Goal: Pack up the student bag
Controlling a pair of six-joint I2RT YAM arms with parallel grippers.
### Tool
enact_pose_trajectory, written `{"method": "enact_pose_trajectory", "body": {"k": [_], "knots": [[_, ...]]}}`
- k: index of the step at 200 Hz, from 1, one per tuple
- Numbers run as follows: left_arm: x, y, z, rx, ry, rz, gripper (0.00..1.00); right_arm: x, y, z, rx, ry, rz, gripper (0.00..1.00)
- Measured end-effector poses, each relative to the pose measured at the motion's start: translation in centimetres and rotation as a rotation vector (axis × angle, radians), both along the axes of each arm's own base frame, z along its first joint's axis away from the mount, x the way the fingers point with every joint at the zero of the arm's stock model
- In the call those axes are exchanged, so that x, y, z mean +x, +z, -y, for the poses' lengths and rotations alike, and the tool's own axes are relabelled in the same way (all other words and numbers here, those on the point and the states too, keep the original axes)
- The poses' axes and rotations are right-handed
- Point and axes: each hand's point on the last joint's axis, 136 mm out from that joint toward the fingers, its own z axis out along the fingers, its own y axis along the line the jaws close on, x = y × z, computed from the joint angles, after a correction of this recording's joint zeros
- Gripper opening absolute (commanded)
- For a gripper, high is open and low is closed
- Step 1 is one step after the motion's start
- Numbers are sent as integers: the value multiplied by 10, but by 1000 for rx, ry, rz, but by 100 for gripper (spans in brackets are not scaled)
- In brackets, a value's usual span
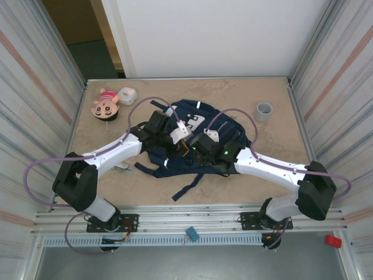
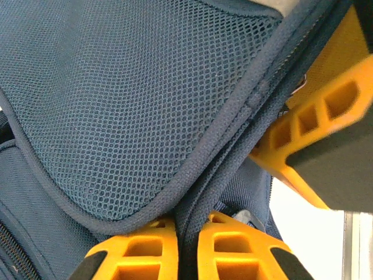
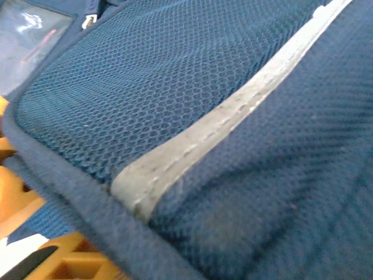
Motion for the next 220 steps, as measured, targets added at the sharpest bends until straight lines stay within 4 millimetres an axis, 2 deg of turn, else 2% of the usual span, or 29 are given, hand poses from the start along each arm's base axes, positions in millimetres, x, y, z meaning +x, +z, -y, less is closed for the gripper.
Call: {"method": "enact_pose_trajectory", "body": {"k": [34,62,88,121,181,200,220], "knots": [[2,3,1,-4,-1,9,0,4,4,13,-70,-13,38,10],[3,7,3,-7,-13,31,0,3,17,24,-67,-25,60,5],[6,9,2,-9,-13,41,0,3,29,44,-58,-46,55,0],[8,10,-1,-12,-18,48,0,-3,35,67,-43,-49,35,0],[12,7,-10,4,-30,61,0,-10,43,96,64,-1,-29,0],[14,4,-16,16,-26,66,0,-11,44,100,88,15,-41,0],[16,-1,-22,40,-19,65,1,-17,38,94,114,66,-69,0]]}}
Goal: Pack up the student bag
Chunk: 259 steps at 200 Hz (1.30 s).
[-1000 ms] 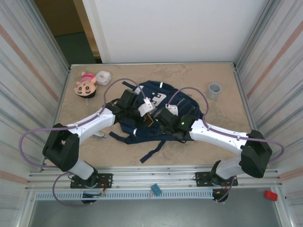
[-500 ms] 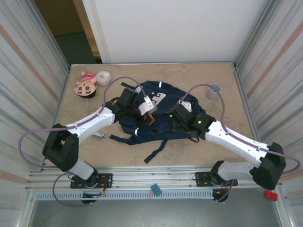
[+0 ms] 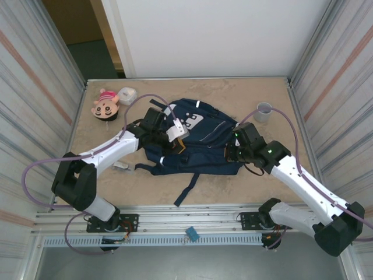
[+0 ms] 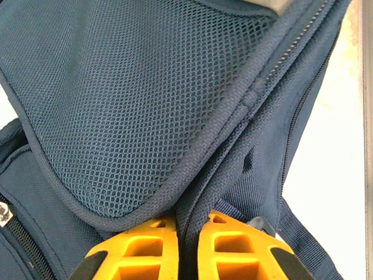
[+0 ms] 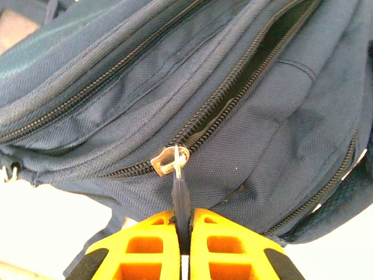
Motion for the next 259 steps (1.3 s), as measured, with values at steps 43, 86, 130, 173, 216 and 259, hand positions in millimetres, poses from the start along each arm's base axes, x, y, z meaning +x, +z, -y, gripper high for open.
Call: {"method": "enact_pose_trajectory", "body": {"k": [43,86,130,173,216,259], "knots": [[9,-7,-15,36,31,11,8,-14,-10,-21,61,105,-40,0],[27,-24,-25,87,40,20,20,-32,-19,-63,76,235,-51,0],[51,-34,-35,121,57,40,68,-34,-45,-100,58,300,-100,0],[23,-3,-28,62,-12,167,75,-30,-36,-116,98,325,-84,0],[-16,11,8,14,-181,292,72,-26,-34,-112,111,325,-100,0],[-10,4,20,17,-212,307,36,-26,-34,-109,112,330,-114,0]]}}
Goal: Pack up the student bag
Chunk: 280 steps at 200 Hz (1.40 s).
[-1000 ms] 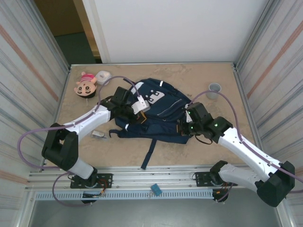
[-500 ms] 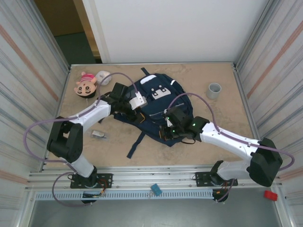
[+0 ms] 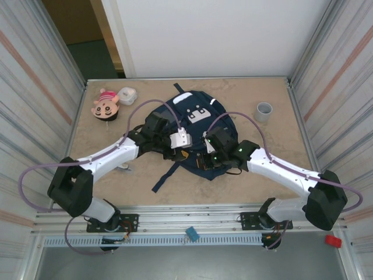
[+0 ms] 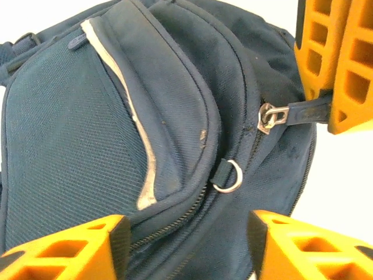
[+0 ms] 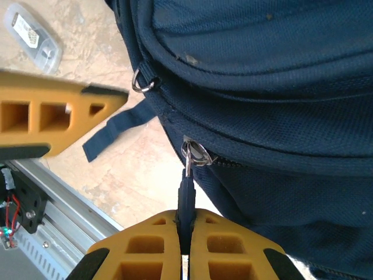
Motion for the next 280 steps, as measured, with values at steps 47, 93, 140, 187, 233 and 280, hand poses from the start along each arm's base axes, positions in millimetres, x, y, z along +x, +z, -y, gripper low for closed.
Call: {"method": "enact_pose_trajectory", "body": {"k": [47,93,140,187,233,280], "knots": [[-2,0,7,2,-40,24,2,10,6,15,22,-32,-10,0],[6,-6,-21,24,8,36,0,26,16,63,40,-132,-2,0],[4,-9,-41,38,46,26,33,25,15,72,49,-121,-25,0],[-15,20,-9,-32,-9,107,75,3,19,44,77,21,-16,0],[-17,25,28,-37,-75,168,69,-7,20,34,85,74,-21,0],[-5,-1,39,14,-98,169,7,-4,21,34,73,80,-2,0]]}}
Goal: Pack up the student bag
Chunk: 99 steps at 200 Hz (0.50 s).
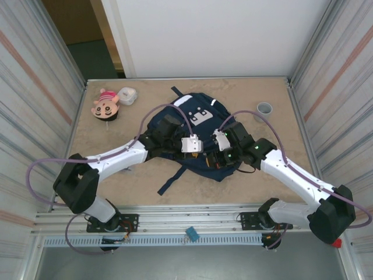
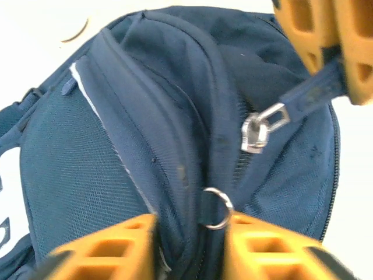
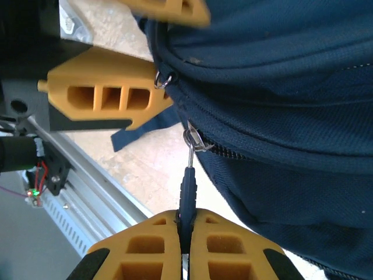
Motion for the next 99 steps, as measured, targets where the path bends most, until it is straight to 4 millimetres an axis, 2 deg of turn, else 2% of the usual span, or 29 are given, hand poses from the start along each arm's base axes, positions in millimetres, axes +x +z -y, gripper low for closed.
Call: {"method": "enact_pose_trajectory", "body": {"k": [8,32,57,99], "knots": [[-1,-1,1,4,-13,2,0,2,-1,1,-9,-7,2,0],[-5,0,2,0,-38,-2,0,6,-4,7,-23,-29,-5,0],[-6,0,2,-4,-45,-10,0,8,-7,9,-27,-40,-20,12],[-8,1,0,-7,-51,-22,0,14,-8,9,-36,-53,-33,22]]}}
